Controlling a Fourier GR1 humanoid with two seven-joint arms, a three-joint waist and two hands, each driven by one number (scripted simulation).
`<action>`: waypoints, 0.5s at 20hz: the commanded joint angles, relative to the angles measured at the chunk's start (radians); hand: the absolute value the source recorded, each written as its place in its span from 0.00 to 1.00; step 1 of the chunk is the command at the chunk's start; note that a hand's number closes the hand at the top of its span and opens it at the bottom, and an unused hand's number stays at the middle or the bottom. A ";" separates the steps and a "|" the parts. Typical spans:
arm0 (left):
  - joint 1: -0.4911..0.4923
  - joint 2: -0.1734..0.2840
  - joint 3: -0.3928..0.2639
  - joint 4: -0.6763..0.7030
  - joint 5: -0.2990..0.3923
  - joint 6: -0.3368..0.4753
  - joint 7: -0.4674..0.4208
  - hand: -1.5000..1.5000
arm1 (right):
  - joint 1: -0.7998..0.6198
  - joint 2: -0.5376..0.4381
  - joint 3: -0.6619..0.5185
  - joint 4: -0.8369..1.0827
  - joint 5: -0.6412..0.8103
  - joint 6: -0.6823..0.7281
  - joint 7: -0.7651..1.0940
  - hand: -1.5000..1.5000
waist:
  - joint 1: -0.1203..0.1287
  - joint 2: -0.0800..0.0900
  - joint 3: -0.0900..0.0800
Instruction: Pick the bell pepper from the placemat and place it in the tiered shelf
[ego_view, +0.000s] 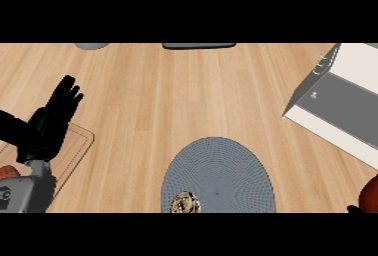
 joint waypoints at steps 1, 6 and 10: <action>0.010 0.004 -0.015 -0.018 -0.006 -0.012 0.006 0.50 | -0.047 -0.040 -0.206 0.143 -0.257 0.118 -0.089 1.00 | 0.017 -0.003 0.001; -0.011 -0.007 0.004 -0.019 0.000 0.014 0.021 0.50 | -0.046 -0.109 -0.414 0.442 -0.438 0.380 -0.303 1.00 | 0.007 -0.006 0.000; -0.035 -0.034 -0.039 -0.001 -0.031 0.017 0.012 0.50 | -0.107 -0.178 -0.503 0.739 -0.506 0.594 -0.441 1.00 | 0.036 0.002 -0.002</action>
